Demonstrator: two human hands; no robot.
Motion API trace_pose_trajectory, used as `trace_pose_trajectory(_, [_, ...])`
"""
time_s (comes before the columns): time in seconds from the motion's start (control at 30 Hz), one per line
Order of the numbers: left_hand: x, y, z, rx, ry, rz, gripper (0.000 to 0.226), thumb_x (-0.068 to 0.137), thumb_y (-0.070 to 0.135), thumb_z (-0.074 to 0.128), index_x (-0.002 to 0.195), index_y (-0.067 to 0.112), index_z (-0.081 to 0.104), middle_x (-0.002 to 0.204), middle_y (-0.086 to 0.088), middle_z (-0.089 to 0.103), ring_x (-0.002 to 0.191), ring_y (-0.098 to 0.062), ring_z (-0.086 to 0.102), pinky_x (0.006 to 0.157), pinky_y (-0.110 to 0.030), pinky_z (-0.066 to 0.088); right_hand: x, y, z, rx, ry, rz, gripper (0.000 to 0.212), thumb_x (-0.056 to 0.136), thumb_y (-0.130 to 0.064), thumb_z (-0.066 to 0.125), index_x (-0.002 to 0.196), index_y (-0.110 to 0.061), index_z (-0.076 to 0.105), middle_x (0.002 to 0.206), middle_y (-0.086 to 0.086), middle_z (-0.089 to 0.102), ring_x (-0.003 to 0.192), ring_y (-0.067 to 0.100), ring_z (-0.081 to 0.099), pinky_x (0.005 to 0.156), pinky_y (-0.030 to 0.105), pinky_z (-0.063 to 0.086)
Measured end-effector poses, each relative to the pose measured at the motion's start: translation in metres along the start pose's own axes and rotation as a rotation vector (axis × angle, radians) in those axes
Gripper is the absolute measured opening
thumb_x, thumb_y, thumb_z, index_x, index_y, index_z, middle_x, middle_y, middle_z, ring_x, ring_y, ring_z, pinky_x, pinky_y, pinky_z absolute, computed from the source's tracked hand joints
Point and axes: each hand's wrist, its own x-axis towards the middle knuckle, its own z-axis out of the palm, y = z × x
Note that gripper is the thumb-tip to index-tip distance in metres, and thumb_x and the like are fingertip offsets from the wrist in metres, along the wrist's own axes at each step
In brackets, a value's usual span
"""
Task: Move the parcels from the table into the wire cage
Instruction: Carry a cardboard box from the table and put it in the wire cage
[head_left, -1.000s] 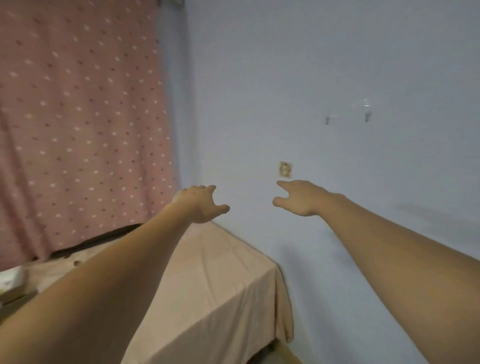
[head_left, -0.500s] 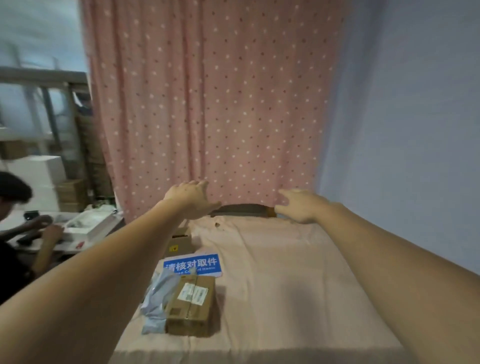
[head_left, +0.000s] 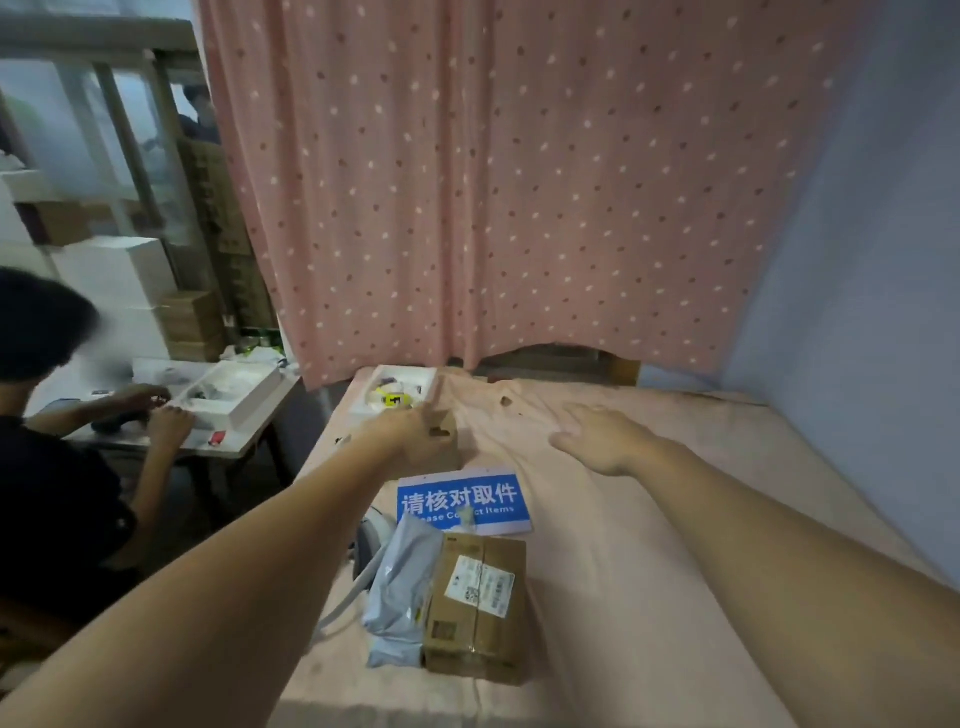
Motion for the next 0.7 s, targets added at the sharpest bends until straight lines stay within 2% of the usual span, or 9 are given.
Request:
trace_pose_trajectory(0.13, [0.045,-0.011,0.092,-0.146,-0.159,-0.022,0.067,0.093,0.067,0.051,0.141,0.021,0.054,0.14,-0.007,0.063,0.118,-0.027,0.061,0.101,-0.038,0.05,0.03,0.014,0.088,0.164,-0.167,0.119,0.076,0.106,-0.054,0.047,0.166,-0.016,0.02,0.171,0.01,0.027,0.153,0.032,0.033,0.123,0.041,0.032])
trace_pose_trajectory(0.2, [0.049,-0.014,0.138,-0.191,-0.29,-0.077,0.048,0.102,0.054,0.052,0.132,0.017,0.057,0.128,-0.008,0.063,0.111,-0.024,0.062,0.092,-0.031,0.05,0.035,0.018,0.136,0.258,-0.28,0.188,0.076,0.106,-0.052,0.048,0.164,-0.01,0.022,0.169,0.011,0.03,0.152,0.031,0.035,0.119,0.035,0.032])
trace_pose_trajectory(0.27, [0.052,-0.021,0.182,-0.228,-0.356,-0.12,0.024,0.108,0.041,0.048,0.105,0.02,0.057,0.097,0.0,0.057,0.09,-0.013,0.059,0.082,-0.027,0.05,0.037,0.019,0.185,0.353,-0.371,0.219,0.081,0.102,-0.062,0.05,0.161,-0.01,0.032,0.164,0.011,0.04,0.148,0.03,0.042,0.116,0.033,0.035])
trace_pose_trajectory(0.3, [0.051,-0.023,0.201,-0.244,-0.373,-0.146,0.028,0.11,0.04,0.044,0.098,0.018,0.057,0.088,0.002,0.053,0.085,-0.012,0.057,0.079,-0.029,0.05,0.038,0.02,0.21,0.389,-0.411,0.218,0.087,0.095,-0.074,0.051,0.158,-0.016,0.039,0.16,0.008,0.046,0.143,0.028,0.049,0.116,0.033,0.039])
trace_pose_trajectory(0.33, [0.053,-0.029,0.221,-0.24,-0.387,-0.17,0.034,0.11,0.042,0.041,0.102,0.016,0.06,0.088,0.001,0.057,0.088,-0.016,0.059,0.078,-0.03,0.047,0.039,0.021,0.232,0.456,-0.453,0.225,0.084,0.091,-0.078,0.053,0.153,-0.021,0.047,0.155,0.005,0.054,0.136,0.025,0.055,0.114,0.035,0.043])
trace_pose_trajectory(0.4, [0.054,-0.038,0.252,-0.266,-0.399,-0.217,0.047,0.111,0.045,0.035,0.123,0.008,0.062,0.112,-0.009,0.067,0.103,-0.024,0.06,0.085,-0.031,0.044,0.039,0.025,0.27,0.547,-0.508,0.267,0.05,0.103,-0.05,0.057,0.145,-0.023,0.054,0.144,0.0,0.063,0.126,0.021,0.062,0.104,0.031,0.048])
trace_pose_trajectory(0.47, [0.051,-0.04,0.27,-0.274,-0.43,-0.22,0.046,0.112,0.042,0.035,0.126,0.008,0.063,0.126,-0.013,0.067,0.116,-0.029,0.061,0.095,-0.034,0.045,0.036,0.027,0.293,0.638,-0.512,0.323,0.042,0.106,-0.032,0.058,0.146,-0.023,0.051,0.139,-0.002,0.065,0.121,0.019,0.064,0.099,0.028,0.048])
trace_pose_trajectory(0.57, [0.05,-0.041,0.284,-0.271,-0.394,-0.233,0.032,0.111,0.036,0.038,0.099,0.017,0.061,0.115,-0.011,0.07,0.104,-0.026,0.062,0.085,-0.033,0.044,0.029,0.024,0.305,0.723,-0.538,0.373,0.047,0.105,-0.029,0.06,0.15,-0.02,0.048,0.14,0.004,0.067,0.123,0.023,0.065,0.103,0.036,0.052])
trace_pose_trajectory(0.7, [0.053,-0.036,0.27,-0.315,-0.289,-0.276,0.035,0.107,0.044,0.046,0.089,0.017,0.058,0.09,-0.002,0.063,0.084,-0.021,0.057,0.073,-0.033,0.042,0.027,0.024,0.279,0.817,-0.543,0.407,0.04,0.102,-0.03,0.066,0.141,-0.022,0.059,0.135,0.002,0.07,0.119,0.022,0.067,0.099,0.04,0.055])
